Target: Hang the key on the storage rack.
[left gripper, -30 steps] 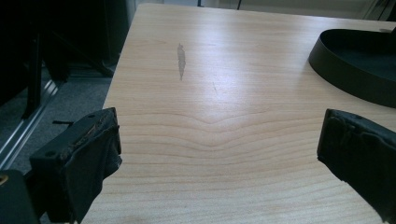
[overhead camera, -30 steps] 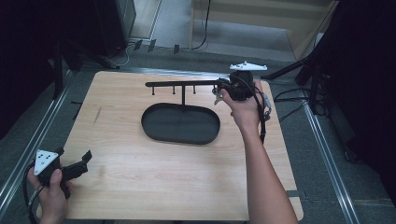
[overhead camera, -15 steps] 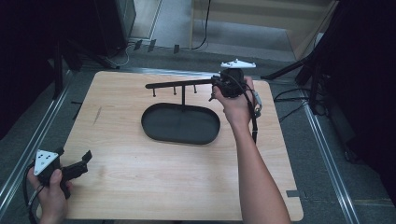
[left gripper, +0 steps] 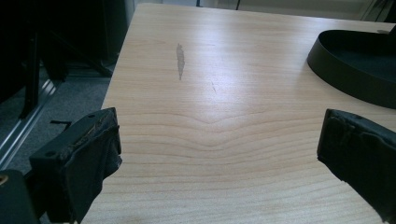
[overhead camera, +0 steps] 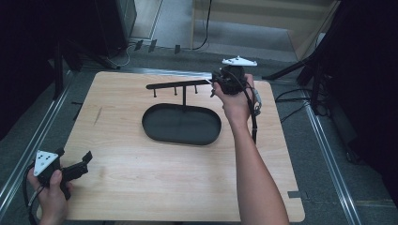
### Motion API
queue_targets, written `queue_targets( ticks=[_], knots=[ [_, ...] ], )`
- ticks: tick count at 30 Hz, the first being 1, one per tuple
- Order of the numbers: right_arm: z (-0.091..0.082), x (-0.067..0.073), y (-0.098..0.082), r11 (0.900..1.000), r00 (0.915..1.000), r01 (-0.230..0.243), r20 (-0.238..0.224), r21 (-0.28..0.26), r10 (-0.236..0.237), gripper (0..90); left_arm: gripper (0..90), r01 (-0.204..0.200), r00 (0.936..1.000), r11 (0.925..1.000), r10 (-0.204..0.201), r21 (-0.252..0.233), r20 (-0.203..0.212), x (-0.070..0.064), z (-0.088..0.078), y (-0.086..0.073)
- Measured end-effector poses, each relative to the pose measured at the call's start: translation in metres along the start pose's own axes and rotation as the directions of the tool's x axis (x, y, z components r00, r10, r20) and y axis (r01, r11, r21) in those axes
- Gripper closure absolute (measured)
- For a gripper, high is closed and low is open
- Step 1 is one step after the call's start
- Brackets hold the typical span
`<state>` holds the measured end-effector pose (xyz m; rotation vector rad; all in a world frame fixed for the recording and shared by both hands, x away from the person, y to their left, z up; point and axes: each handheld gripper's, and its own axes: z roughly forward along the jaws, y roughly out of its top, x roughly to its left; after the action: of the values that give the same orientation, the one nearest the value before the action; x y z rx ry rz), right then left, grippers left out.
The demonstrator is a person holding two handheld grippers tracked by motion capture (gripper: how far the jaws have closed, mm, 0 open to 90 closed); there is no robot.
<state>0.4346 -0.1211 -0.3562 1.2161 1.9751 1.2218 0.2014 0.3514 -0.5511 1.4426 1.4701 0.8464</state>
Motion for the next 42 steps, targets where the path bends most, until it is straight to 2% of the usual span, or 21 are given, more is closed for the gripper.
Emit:
queue_targets(
  ticks=[4, 6, 9, 13, 17, 26, 30, 33, 34, 35, 37, 42],
  knots=[
    [0.005, -0.001, -0.002, 1.000, 0.9999, -0.013, -0.010, 0.016, 0.013, 83.6, 0.0, -0.003, 1.0000, 1.0000, 0.003, -0.002, 0.001, 0.000, 0.000, 0.000],
    [0.005, -0.003, -0.005, 1.000, 0.9995, -0.024, 0.021, -0.012, 0.024, 72.1, 0.0, -0.002, 1.0000, 1.0000, 0.002, -0.002, 0.001, 0.000, 0.000, 0.000],
    [0.002, -0.008, -0.007, 0.998, 0.9985, -0.052, 0.018, -0.030, 0.053, 67.9, 0.0, -0.003, 1.0000, 1.0000, 0.003, -0.002, 0.002, 0.000, 0.000, 0.000],
    [-0.002, -0.012, -0.009, 0.999, 0.9982, -0.047, 0.036, -0.022, 0.048, 65.6, 0.0, -0.001, 1.0000, 1.0000, 0.001, 0.000, 0.003, 0.000, 0.000, 0.000],
    [-0.007, -0.017, -0.014, 0.998, 0.9969, -0.064, 0.043, -0.023, 0.065, 64.2, 0.0, 0.001, 1.0000, 1.0000, -0.001, 0.000, 0.003, 0.000, 0.000, 0.000],
    [-0.016, -0.026, -0.033, 0.998, 0.9970, -0.060, 0.049, 0.002, 0.059, 57.8, 0.0, -0.001, 1.0000, 1.0000, 0.001, -0.001, 0.000, 0.000, 0.000, 0.000],
    [-0.024, -0.033, -0.052, 0.997, 0.9957, -0.071, 0.059, 0.004, 0.071, 47.1, 0.0, -0.001, 1.0000, 1.0000, 0.001, -0.001, 0.000, 0.000, 0.000, 0.000],
    [-0.031, -0.038, -0.066, 0.996, 0.9942, -0.083, 0.071, 0.029, 0.081, 38.8, 0.0, -0.004, 1.0000, 1.0000, 0.004, -0.001, -0.002, -0.001, 0.000, 0.000],
    [-0.031, -0.038, -0.066, 0.996, 0.9942, -0.083, 0.071, 0.029, 0.081, 38.8, 0.0, -0.004, 1.0000, 1.0000, 0.004, -0.001, -0.002, -0.001, 0.000, 0.000],
    [-0.036, -0.041, -0.078, 0.995, 0.9929, -0.089, 0.083, 0.041, 0.085, 33.5, 0.0, -0.005, 1.0000, 1.0000, 0.005, 0.000, -0.003, -0.001, 0.000, 0.000],
    [-0.041, -0.043, -0.087, 0.994, 0.9904, -0.095, 0.106, 0.054, 0.089, 26.5, 0.0, -0.005, 1.0000, 1.0000, 0.005, 0.000, -0.003, -0.001, 0.000, 0.000],
    [-0.053, -0.051, -0.113, 0.990, 0.9837, -0.115, 0.148, 0.077, 0.103, 13.4, 0.0, -0.008, 1.0000, 1.0000, 0.008, -0.001, -0.004, -0.001, 0.000, 0.000]
  ],
)
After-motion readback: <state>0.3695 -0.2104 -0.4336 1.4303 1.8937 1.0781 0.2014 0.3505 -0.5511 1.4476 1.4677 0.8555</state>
